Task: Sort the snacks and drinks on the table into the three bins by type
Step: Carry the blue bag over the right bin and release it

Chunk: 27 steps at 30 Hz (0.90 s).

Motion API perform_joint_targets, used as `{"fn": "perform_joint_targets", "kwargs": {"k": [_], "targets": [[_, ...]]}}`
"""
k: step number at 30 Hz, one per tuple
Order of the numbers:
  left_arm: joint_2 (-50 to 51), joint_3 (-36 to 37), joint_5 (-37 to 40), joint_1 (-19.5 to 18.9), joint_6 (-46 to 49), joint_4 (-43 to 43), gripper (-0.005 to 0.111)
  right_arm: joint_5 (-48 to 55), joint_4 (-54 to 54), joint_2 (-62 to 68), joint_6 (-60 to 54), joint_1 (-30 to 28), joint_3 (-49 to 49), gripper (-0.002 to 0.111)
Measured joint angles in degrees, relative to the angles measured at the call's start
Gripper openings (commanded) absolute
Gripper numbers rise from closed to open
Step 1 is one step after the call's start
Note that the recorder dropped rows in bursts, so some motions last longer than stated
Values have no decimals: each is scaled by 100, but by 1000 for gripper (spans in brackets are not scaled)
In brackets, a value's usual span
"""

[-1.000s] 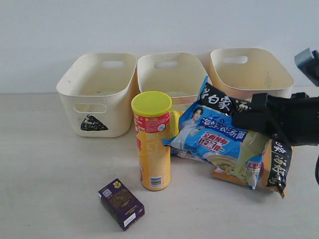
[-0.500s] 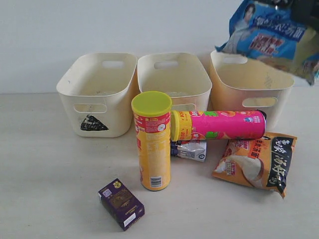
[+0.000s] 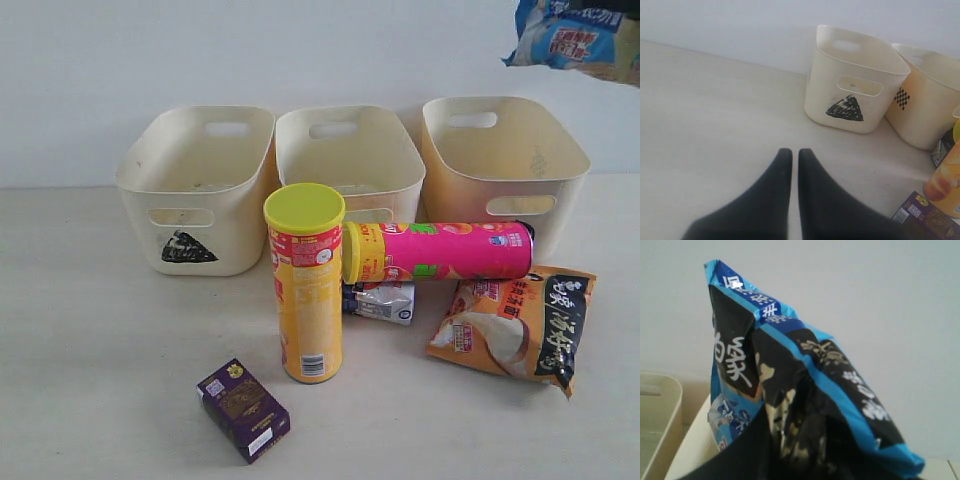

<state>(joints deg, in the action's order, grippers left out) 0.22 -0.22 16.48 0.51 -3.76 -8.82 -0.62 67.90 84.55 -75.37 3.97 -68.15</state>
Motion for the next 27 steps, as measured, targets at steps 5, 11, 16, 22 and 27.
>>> {"fn": "perform_joint_targets", "kwargs": {"k": [5,11,16,22,27], "targets": [[0,0,0,0,0,0,4,-156,0,808,-38,0,-335,1],[0,0,0,0,0,0,4,-260,0,1657,-38,0,-702,1],[0,0,0,0,0,0,4,-245,0,2202,-12,0,-1083,1],[0,0,0,0,0,0,4,62,0,2613,41,0,-1482,8],[0,0,0,0,0,0,4,169,43,2712,56,0,-1565,80]]}}
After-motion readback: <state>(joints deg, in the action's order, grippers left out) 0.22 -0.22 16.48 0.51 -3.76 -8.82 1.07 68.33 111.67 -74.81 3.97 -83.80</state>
